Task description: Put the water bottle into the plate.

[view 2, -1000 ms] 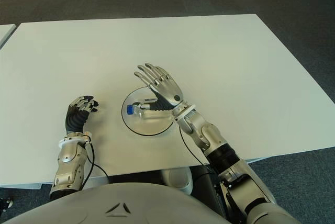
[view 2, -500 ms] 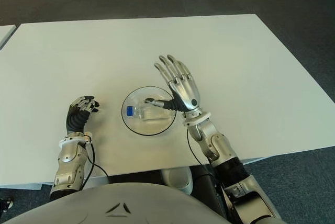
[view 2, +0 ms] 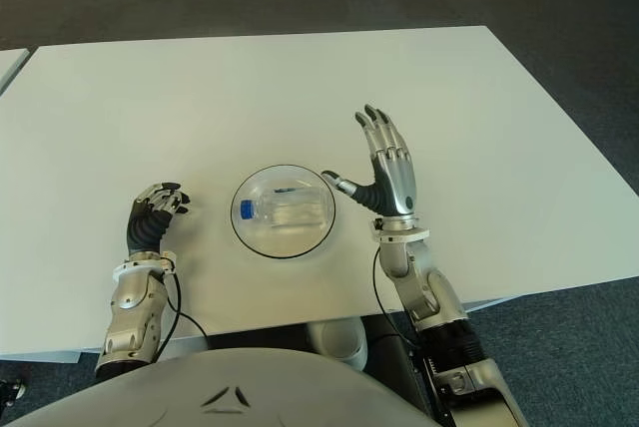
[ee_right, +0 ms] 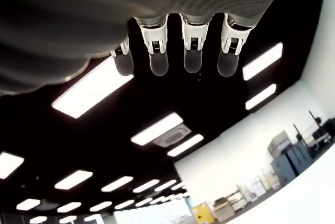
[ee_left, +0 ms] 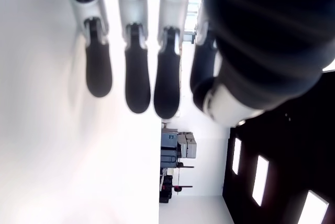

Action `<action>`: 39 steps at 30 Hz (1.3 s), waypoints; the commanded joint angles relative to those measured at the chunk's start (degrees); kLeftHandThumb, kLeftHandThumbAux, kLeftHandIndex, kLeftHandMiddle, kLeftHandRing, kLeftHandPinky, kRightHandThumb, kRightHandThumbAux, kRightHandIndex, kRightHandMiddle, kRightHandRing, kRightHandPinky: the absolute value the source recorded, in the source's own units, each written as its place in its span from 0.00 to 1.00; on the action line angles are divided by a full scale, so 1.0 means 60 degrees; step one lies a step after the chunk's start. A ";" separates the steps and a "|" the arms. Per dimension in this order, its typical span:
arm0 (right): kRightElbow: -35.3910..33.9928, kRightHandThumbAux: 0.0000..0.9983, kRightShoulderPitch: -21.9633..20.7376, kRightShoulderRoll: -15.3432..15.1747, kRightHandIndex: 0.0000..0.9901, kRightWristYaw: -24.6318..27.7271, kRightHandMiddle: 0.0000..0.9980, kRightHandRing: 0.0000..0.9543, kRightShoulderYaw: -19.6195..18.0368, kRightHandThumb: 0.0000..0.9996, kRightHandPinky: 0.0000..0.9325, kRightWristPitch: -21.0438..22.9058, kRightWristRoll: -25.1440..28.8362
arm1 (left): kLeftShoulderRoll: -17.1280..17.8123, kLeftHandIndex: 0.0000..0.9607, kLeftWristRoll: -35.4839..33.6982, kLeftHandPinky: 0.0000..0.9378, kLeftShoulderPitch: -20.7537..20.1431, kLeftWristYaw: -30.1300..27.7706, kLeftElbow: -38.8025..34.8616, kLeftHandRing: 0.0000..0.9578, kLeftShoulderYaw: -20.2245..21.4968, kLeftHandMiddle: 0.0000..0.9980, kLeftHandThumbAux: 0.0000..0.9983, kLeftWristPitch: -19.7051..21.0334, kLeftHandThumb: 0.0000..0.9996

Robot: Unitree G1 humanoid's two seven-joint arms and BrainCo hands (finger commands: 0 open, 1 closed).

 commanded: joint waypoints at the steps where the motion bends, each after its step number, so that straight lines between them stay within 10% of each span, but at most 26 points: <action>1: 0.0468 0.24 0.0560 0.0083 0.00 0.0297 0.00 0.00 -0.0598 0.55 0.00 -0.0231 0.0864 | 0.0022 0.45 0.0060 0.53 0.0038 -0.0005 0.0203 0.53 0.0021 0.54 0.72 0.0131 0.71; 7: 0.2380 0.36 0.0414 0.0174 0.00 0.0044 0.00 0.00 -0.1163 0.59 0.01 -0.1121 0.1560 | -0.0017 0.45 0.0054 0.52 0.0030 0.0051 0.0209 0.52 0.0049 0.53 0.72 0.0164 0.71; 23: 0.2520 0.60 0.0595 0.1432 0.00 0.0333 0.00 0.00 -0.1681 0.61 0.11 -0.2809 0.3072 | -0.0077 0.45 0.0053 0.53 0.0027 0.0140 0.0153 0.52 0.0092 0.53 0.72 0.0245 0.71; 31: 0.2787 0.82 0.0628 0.1899 0.08 0.1930 0.02 0.03 -0.1993 0.65 0.17 -0.3037 0.5100 | -0.0020 0.45 0.0164 0.52 -0.0024 0.0173 0.0276 0.52 0.0097 0.53 0.72 0.0187 0.71; 39: 0.2081 0.90 0.0843 0.1930 0.27 0.4598 0.23 0.22 -0.2178 0.50 0.32 -0.1455 0.7656 | 0.0022 0.45 0.0090 0.53 -0.0082 0.0046 0.0417 0.53 0.0122 0.54 0.72 -0.0008 0.71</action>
